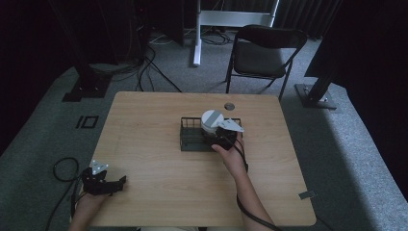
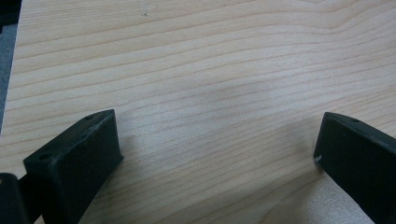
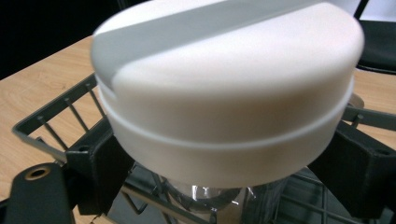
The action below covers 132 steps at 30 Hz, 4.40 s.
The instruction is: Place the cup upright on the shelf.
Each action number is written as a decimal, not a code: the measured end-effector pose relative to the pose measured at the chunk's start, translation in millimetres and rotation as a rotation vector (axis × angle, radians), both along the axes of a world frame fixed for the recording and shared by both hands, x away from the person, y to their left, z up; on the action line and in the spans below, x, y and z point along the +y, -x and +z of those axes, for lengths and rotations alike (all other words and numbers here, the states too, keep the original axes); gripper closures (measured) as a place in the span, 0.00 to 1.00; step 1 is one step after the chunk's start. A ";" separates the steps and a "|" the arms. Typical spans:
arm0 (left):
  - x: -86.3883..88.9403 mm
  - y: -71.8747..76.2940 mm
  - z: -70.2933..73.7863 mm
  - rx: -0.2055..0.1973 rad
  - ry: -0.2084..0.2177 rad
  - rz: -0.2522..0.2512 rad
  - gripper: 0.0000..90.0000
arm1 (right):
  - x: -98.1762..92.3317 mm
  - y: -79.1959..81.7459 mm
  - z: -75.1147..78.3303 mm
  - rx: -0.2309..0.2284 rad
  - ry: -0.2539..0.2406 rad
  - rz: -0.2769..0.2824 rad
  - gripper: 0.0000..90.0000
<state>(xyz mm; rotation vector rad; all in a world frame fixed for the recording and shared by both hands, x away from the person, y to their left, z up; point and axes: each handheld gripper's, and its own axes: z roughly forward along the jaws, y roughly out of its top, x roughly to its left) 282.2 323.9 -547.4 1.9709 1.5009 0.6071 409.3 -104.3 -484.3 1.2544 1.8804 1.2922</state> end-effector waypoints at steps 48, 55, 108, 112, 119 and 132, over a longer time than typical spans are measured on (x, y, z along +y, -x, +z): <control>0.0 0.0 0.0 0.000 0.000 -0.001 0.01 | -45.3 52.8 3.1 -0.060 0.004 0.033 0.13; 0.0 0.0 0.0 0.000 0.000 -0.001 0.01 | -59.3 60.1 0.4 -0.058 0.021 0.030 0.13; 0.1 0.0 0.0 0.001 -0.002 -0.002 0.01 | -130.0 88.3 -54.2 0.121 0.079 -0.073 0.13; 0.1 0.0 0.0 0.001 -0.002 -0.002 0.01 | -134.7 87.6 -58.2 0.160 0.087 -0.090 0.13; 0.1 0.0 0.0 0.001 -0.002 -0.002 0.01 | -139.8 87.1 -63.3 0.222 0.102 -0.094 0.13; 0.1 0.0 -0.1 0.000 -0.001 -0.002 0.01 | -150.4 89.5 -66.0 0.298 0.143 -0.095 0.13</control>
